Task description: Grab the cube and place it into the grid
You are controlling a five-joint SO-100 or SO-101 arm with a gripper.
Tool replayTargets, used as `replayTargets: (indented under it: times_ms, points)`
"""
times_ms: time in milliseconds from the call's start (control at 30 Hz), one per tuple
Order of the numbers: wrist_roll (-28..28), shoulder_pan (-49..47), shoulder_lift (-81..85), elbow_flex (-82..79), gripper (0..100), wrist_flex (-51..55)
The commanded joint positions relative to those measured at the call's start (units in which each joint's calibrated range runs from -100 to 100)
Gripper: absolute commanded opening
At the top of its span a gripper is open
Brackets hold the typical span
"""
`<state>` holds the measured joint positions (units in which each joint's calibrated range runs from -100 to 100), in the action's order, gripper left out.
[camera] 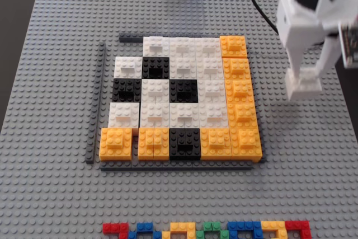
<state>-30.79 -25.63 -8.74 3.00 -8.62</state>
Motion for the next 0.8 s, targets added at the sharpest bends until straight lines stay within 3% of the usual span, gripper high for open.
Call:
replayTargets:
  times_ms: [0,400,767]
  points:
    - [-2.4,0.8,12.4,4.7,6,2.6]
    - [-11.2,10.3,33.3,-6.9,6,6.0]
    - [-18.6,27.2,49.1,-25.6,4,7.6]
